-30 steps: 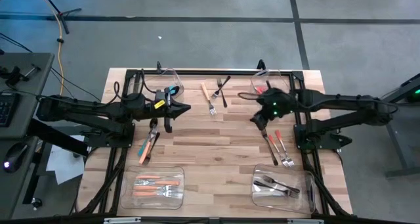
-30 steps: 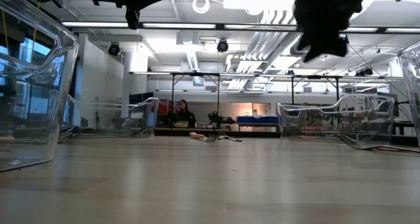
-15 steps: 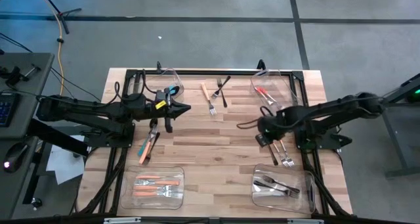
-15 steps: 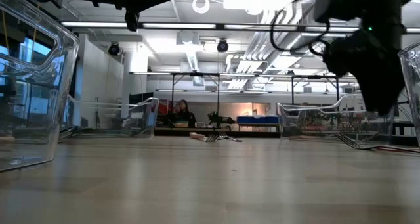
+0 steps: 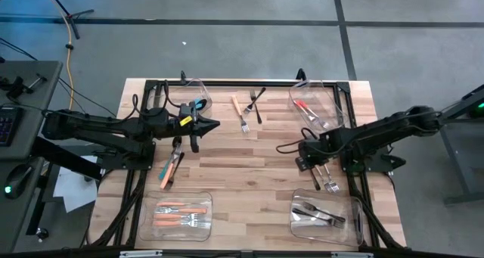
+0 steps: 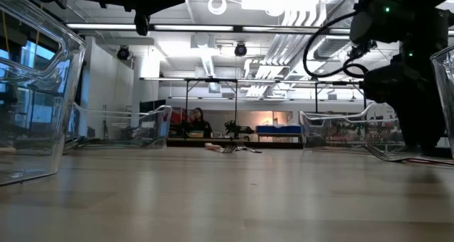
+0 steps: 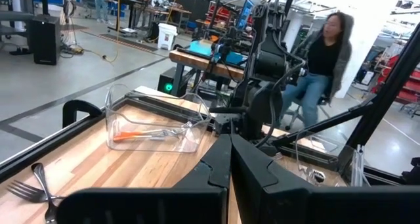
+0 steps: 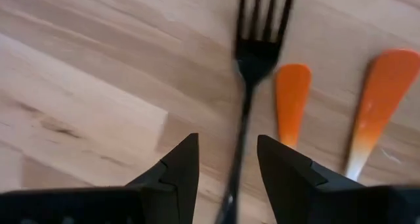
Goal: Sort silverware by color (type)
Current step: Put the black fork into the bottom right transparent bin
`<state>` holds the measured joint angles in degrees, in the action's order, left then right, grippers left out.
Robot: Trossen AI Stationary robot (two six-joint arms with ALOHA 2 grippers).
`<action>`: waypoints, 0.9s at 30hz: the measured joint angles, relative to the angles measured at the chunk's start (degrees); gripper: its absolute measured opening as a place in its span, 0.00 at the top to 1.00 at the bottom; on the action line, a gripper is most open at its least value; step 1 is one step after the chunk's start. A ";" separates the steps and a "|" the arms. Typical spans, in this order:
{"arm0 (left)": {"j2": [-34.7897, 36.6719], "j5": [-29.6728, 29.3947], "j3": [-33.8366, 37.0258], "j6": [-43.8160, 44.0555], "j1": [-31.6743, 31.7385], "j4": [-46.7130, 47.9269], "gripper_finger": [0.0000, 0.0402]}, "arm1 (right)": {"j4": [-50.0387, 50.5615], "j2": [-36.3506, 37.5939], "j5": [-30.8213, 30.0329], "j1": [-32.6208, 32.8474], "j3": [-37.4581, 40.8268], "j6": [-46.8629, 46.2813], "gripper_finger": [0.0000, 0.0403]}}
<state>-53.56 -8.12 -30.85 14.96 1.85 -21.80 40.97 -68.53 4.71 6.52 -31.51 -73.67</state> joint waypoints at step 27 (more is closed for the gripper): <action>0.00 -1.51 0.00 0.09 0.00 0.07 1.00 | -5.61 -4.50 -0.17 -0.02 3.13 -2.53 0.66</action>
<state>-53.56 -9.63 -30.85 15.05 1.85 -21.74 35.35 -73.03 4.54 6.50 -28.38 -76.19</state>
